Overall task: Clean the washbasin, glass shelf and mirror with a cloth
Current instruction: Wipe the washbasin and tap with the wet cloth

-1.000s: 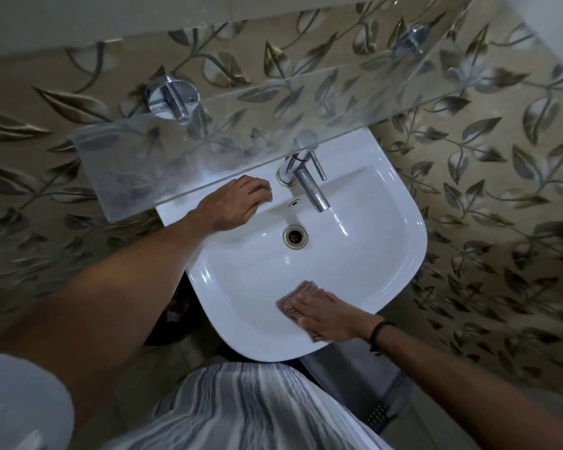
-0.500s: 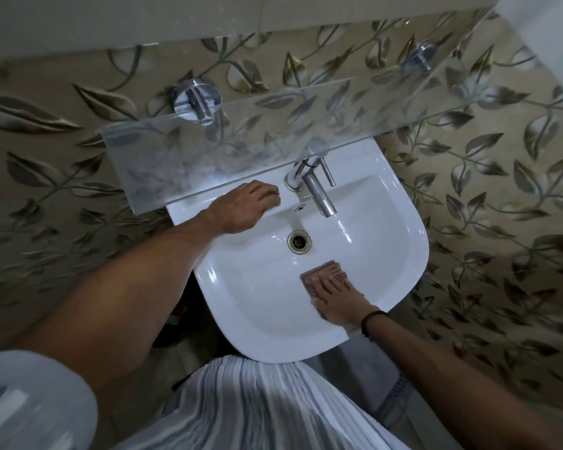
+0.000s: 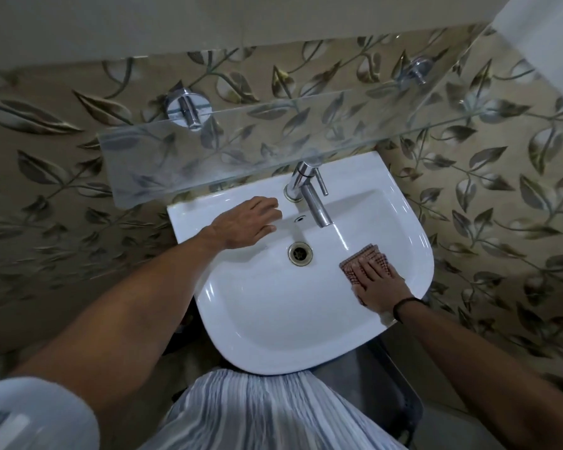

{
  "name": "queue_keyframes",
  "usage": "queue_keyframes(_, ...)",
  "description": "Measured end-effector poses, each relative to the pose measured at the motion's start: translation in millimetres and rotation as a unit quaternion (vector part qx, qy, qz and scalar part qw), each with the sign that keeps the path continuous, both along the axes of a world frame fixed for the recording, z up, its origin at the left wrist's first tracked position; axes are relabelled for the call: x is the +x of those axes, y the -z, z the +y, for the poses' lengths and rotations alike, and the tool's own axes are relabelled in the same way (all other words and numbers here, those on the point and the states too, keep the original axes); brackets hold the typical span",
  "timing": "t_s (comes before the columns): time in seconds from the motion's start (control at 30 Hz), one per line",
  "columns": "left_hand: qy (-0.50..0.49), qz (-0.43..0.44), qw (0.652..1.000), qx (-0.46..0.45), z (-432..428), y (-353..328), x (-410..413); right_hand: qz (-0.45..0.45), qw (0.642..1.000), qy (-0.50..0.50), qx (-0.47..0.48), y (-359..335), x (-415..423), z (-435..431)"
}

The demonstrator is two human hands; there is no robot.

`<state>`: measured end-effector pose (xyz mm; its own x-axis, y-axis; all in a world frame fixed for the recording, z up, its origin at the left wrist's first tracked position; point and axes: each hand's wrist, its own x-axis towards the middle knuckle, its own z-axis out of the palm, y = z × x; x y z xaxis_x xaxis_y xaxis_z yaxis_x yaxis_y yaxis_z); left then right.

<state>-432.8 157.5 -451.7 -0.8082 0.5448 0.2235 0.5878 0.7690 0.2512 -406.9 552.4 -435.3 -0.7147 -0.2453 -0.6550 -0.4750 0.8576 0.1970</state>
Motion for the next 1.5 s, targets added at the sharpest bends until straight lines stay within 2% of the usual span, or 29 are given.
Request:
queue_keyframes(0.3, -0.019, 0.029, 0.999, 0.002, 3.6, 0.9, -0.7, 0.092, 0.993, -0.023, -0.068, 40.4, -33.9, 13.7)
queue_keyframes(0.5, -0.021, 0.032, 0.999, 0.001, 4.7, 2.1, -1.5, 0.140, 0.984, -0.001, -0.114, 64.6, -41.3, -2.1)
queue_keyframes(0.67, -0.026, 0.044, 0.999, -0.010, 5.3, 4.3, -2.2, 0.127, 0.979, 0.039, -0.156, 80.0, -43.6, -40.5)
queue_keyframes(0.9, -0.024, 0.063, 0.998, -0.010, 5.6, 3.5, -2.2, 0.081, 0.976, -0.052, -0.195, 115.4, -24.2, -109.5)
queue_keyframes(1.1, -0.024, 0.060, 0.998, -0.016, 6.9, 2.1, -3.0, 0.081, 0.954, -0.127, -0.258, 117.9, 26.9, -149.8)
queue_keyframes(1.23, -0.028, 0.064, 0.997, -0.020, 6.5, 3.2, -3.0, 0.042, 0.933, -0.221, -0.283, 124.1, 41.1, -133.8)
queue_keyframes(1.33, -0.027, 0.071, 0.997, -0.011, 5.7, 3.3, -2.8, -0.018, 0.929, -0.242, -0.277, 118.6, 39.0, -99.7)
queue_keyframes(1.47, -0.026, 0.070, 0.997, 0.001, 6.3, 3.6, -2.7, -0.013, 0.946, -0.238, -0.219, 93.3, -2.3, -35.5)
queue_keyframes(1.5, -0.027, 0.069, 0.997, 0.002, 6.0, 3.6, -2.7, 0.020, 0.950, -0.227, -0.212, 87.6, -17.6, -19.9)
